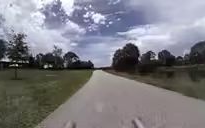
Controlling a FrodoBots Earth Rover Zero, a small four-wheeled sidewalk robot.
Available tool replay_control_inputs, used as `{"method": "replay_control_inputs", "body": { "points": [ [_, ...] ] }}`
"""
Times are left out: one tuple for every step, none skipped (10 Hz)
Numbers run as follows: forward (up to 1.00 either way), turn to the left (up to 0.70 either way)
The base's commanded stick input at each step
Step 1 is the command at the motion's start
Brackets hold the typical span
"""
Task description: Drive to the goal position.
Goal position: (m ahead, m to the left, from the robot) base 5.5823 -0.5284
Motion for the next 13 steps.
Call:
{"method": "replay_control_inputs", "body": {
  "points": [
    [0.85,0.0],
    [0.85,0.0],
    [0.85,-0.03],
    [0.85,-0.12],
    [0.85,-0.2],
    [0.85,-0.09],
    [0.85,0.0],
    [0.85,0.0],
    [0.85,0.0],
    [0.85,0.0],
    [0.85,0.0],
    [0.85,0.0],
    [0.85,0.0]
  ]
}}
